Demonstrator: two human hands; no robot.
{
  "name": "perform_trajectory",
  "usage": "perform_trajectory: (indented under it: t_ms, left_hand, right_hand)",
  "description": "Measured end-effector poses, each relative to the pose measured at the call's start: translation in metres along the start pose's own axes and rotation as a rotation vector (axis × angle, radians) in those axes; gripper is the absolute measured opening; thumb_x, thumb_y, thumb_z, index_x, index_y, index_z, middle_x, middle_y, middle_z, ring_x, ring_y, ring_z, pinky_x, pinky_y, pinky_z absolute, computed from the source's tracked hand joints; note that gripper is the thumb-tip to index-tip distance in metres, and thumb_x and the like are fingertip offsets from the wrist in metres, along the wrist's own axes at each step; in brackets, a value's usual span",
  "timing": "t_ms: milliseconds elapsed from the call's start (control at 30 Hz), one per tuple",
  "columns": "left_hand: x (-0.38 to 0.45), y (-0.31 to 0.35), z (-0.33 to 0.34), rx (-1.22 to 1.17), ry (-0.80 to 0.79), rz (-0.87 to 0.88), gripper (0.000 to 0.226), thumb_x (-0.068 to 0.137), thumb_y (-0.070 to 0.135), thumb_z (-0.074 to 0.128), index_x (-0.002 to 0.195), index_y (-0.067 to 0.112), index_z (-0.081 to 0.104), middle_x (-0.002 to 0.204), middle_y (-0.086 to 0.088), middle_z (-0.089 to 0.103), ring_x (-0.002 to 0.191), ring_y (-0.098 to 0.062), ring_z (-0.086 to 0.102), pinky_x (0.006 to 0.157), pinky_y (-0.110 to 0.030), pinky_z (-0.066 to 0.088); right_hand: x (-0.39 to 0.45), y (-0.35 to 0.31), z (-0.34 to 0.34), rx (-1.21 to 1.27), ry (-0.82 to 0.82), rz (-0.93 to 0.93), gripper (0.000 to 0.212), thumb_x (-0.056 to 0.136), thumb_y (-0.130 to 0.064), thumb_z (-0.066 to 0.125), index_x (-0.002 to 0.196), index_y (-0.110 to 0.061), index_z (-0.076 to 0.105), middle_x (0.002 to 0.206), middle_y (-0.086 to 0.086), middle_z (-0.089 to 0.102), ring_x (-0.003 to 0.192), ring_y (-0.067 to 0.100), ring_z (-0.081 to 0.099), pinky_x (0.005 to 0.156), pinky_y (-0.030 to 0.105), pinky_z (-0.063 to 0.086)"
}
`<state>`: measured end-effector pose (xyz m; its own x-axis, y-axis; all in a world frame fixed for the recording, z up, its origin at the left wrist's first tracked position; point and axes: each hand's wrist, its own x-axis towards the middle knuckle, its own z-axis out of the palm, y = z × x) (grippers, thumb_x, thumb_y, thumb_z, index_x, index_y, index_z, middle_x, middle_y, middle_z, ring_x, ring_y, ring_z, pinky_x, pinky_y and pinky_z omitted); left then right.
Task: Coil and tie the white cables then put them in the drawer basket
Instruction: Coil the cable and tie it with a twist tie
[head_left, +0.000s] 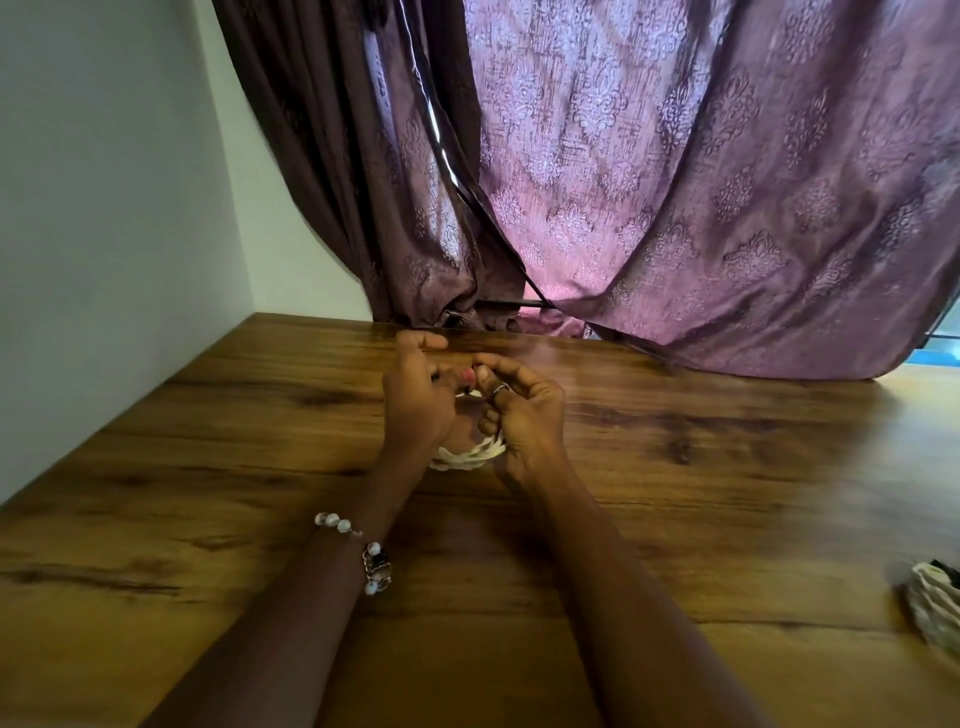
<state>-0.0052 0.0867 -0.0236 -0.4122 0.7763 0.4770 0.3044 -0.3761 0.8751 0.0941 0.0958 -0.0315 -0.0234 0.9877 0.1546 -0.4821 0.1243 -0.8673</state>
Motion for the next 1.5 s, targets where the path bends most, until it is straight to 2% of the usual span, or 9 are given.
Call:
perform_trajectory:
  t_ms: [100,267,500,667,767,933,1133,1333,1500]
  left_hand:
    - [0.005,0.003,-0.007,0.034,-0.068,0.036,0.037,0.082,0.003,0.07,0.104,0.015,0.043,0.075,-0.002,0.064,0.068,-0.007,0.063,0.058,-0.008,0.046]
    - [0.006,0.004,-0.01,0.02,-0.104,0.007,0.04,0.079,0.004,0.073,0.102,0.017,0.043,0.08,-0.01,0.069,0.073,-0.018,0.068,0.066,-0.026,0.053]
    - [0.008,0.012,-0.016,0.015,-0.214,-0.049,0.044,0.079,0.001,0.072,0.103,0.017,0.039,0.074,-0.007,0.065,0.066,-0.012,0.063,0.061,-0.022,0.05]
    - [0.012,0.013,-0.023,0.04,-0.278,-0.046,0.046,0.078,-0.001,0.072,0.102,0.016,0.037,0.082,-0.02,0.066,0.068,-0.018,0.062,0.058,-0.02,0.049]
    - [0.014,0.014,-0.024,0.049,-0.313,-0.038,0.047,0.077,-0.004,0.072,0.102,0.014,0.036,0.076,-0.017,0.065,0.063,-0.017,0.061,0.056,-0.018,0.049]
    - [0.014,0.014,-0.026,0.056,-0.332,-0.037,0.048,0.076,-0.005,0.072,0.102,0.013,0.036,0.074,-0.015,0.066,0.06,-0.016,0.061,0.055,-0.019,0.049]
    - [0.013,0.017,-0.028,0.032,-0.337,-0.049,0.048,0.077,-0.006,0.071,0.103,0.012,0.034,0.068,-0.007,0.063,0.046,0.003,0.056,0.048,-0.011,0.044]
    - [0.013,0.013,-0.029,-0.016,-0.329,-0.083,0.049,0.076,-0.006,0.072,0.102,0.014,0.035,0.067,-0.006,0.062,0.053,-0.007,0.06,0.054,-0.017,0.048]
    - [0.011,0.018,-0.029,0.017,-0.343,-0.054,0.048,0.075,-0.006,0.072,0.104,0.01,0.037,0.068,-0.009,0.063,0.047,0.001,0.058,0.049,-0.012,0.045]
  right_hand:
    - [0.001,0.004,0.002,-0.008,-0.001,-0.027,0.012,0.089,0.002,0.059,0.096,-0.002,0.069,0.069,0.008,0.066,0.039,0.009,0.041,0.037,0.018,0.036]
    - [0.0,0.004,0.001,-0.013,0.021,-0.045,0.012,0.087,0.003,0.061,0.096,0.0,0.068,0.07,0.009,0.066,0.037,0.009,0.041,0.036,0.017,0.036]
    - [-0.001,0.003,-0.003,-0.012,-0.025,-0.067,0.016,0.087,0.008,0.058,0.088,-0.004,0.069,0.06,0.003,0.064,0.034,0.007,0.035,0.035,0.015,0.032]
    - [0.0,0.003,-0.005,-0.029,-0.082,-0.06,0.016,0.087,0.008,0.057,0.086,-0.004,0.068,0.054,0.002,0.06,0.034,0.006,0.035,0.035,0.015,0.033]
    - [0.001,0.002,-0.006,-0.019,-0.104,-0.04,0.02,0.087,0.011,0.056,0.081,-0.005,0.068,0.053,0.002,0.061,0.033,0.006,0.036,0.035,0.015,0.033]
    - [0.002,0.002,-0.009,-0.028,-0.161,-0.031,0.023,0.086,0.012,0.056,0.079,-0.005,0.069,0.055,0.004,0.062,0.036,0.007,0.037,0.036,0.016,0.036]
    - [0.002,0.0,-0.01,-0.06,-0.2,-0.02,0.019,0.086,0.012,0.056,0.081,-0.002,0.068,0.058,0.006,0.063,0.036,0.007,0.037,0.036,0.016,0.034]
    - [0.002,-0.001,-0.01,-0.031,-0.2,0.007,0.015,0.086,0.013,0.055,0.084,0.001,0.063,0.055,0.006,0.062,0.035,0.008,0.039,0.037,0.017,0.037]
    - [0.004,0.001,-0.011,0.015,-0.191,0.028,0.015,0.087,0.012,0.054,0.085,0.0,0.063,0.058,0.008,0.06,0.034,0.009,0.039,0.036,0.018,0.039]
